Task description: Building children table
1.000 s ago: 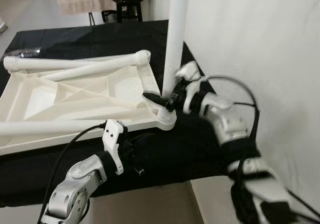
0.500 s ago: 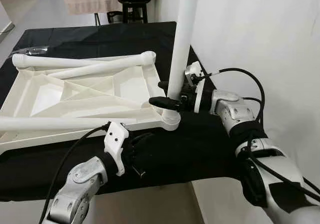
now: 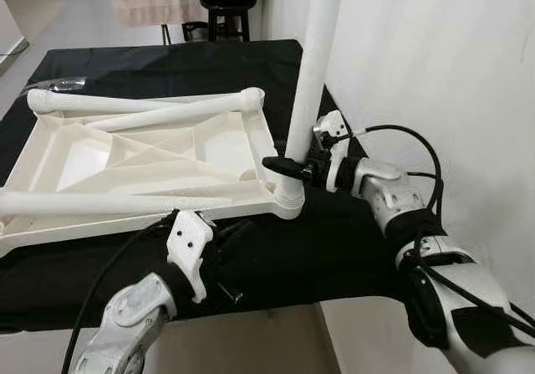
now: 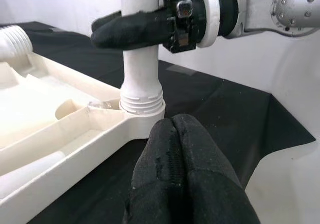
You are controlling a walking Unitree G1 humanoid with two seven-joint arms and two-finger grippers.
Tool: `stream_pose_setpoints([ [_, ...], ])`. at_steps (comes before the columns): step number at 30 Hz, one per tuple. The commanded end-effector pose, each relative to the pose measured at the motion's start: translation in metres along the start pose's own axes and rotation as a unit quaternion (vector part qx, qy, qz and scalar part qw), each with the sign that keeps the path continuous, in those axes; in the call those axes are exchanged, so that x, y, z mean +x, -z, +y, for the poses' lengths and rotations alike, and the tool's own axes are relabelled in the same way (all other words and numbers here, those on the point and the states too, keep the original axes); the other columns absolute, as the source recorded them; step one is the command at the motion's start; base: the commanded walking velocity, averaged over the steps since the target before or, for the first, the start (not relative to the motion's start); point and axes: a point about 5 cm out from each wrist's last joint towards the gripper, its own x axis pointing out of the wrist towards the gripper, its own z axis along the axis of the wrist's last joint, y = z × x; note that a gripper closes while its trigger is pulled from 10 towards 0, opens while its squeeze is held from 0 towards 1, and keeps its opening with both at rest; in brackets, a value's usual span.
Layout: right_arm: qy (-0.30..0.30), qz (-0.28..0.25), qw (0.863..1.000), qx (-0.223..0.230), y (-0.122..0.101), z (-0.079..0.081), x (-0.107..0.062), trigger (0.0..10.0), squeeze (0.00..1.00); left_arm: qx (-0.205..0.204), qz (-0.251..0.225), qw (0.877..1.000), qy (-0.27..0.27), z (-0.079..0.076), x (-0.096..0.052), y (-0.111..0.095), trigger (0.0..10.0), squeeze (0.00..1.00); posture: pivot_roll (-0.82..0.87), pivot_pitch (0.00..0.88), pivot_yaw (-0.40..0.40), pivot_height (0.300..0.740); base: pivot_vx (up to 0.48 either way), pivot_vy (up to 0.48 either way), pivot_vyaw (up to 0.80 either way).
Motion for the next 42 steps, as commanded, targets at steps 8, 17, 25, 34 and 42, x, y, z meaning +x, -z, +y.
stream_pose_setpoints([
  [8,0.236,0.015,0.971,0.023,0.025,0.049,0.000,0.0,0.00,-0.029,-0.014,0.999,-0.003,-0.014,-0.002,-0.001,10.0,0.00,-0.02,0.074,-0.055,0.740,0.000,0.000,0.00],
  [17,0.200,0.013,0.979,0.036,0.010,0.045,0.007,10.0,1.00,-0.034,-0.017,0.999,-0.012,-0.014,-0.001,0.000,10.0,0.00,-0.02,0.076,-0.056,0.740,0.000,0.000,0.00],
  [25,-0.014,-0.005,1.000,-0.023,-0.021,0.033,0.008,10.0,0.00,-0.035,-0.015,0.999,-0.008,-0.015,0.001,0.000,10.0,0.00,-0.01,0.068,-0.059,0.740,0.000,0.000,0.00],
  [34,-0.115,0.045,0.991,-0.045,-0.024,0.013,0.004,10.0,0.00,-0.037,-0.015,0.999,-0.008,-0.016,0.001,0.001,10.0,0.00,0.00,0.063,-0.063,0.740,0.000,0.000,0.00],
  [42,-0.193,0.074,0.978,-0.033,-0.021,0.017,0.011,0.0,0.00,-0.040,-0.015,0.999,-0.007,-0.018,0.002,0.001,10.0,0.00,0.01,0.068,-0.076,0.740,0.000,0.000,0.00],
])
